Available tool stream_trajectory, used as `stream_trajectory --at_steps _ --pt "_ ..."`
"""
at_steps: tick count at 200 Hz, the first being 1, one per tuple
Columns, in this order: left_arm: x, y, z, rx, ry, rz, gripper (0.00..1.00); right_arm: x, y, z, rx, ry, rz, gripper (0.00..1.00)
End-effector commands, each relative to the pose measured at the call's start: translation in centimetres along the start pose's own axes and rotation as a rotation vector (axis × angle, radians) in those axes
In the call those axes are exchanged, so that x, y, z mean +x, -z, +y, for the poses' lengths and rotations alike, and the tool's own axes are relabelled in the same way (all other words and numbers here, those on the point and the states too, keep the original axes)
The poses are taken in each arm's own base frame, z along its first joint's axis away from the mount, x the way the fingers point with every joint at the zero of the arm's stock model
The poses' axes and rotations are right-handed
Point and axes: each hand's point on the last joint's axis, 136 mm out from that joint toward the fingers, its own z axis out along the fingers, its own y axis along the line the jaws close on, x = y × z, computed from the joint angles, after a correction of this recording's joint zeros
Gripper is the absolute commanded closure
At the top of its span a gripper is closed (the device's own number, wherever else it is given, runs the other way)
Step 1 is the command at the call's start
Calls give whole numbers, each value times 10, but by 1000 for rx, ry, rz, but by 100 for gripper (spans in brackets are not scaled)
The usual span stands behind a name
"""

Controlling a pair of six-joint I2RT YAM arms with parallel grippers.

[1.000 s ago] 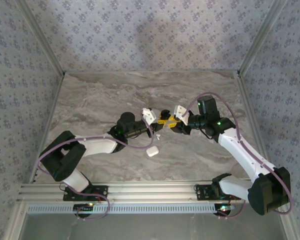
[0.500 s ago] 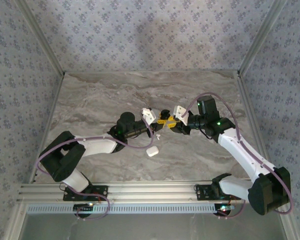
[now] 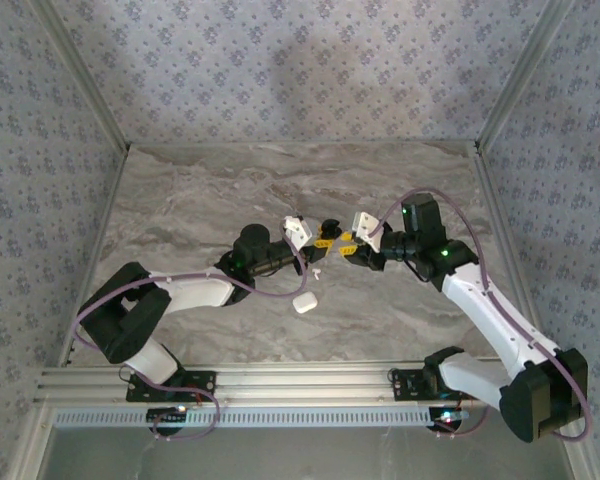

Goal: Insert wireless bluetooth earbuds into charging case

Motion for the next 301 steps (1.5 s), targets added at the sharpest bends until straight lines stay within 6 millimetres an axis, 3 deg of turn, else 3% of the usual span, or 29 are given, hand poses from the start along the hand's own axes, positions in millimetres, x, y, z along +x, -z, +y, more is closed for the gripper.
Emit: stream_trajectory --at_steps 1,66,137,209,301 --pt "-12 5 -7 25 -26 -29 88 1 -2 -7 16 -6 12 70" --pt "-12 6 -8 24 -29 -29 88 2 -1 -10 32 1 17 70" --pt "-13 6 -7 24 -36 -31 88 1 16 -16 75 -13 8 70" --pt "-15 7 -9 28 -44 -33 88 -9 4 -22 30 -10 -20 69" --pt "-16 7 -8 24 -48 -35 88 -13 -4 -16 -14 1 -42 71"
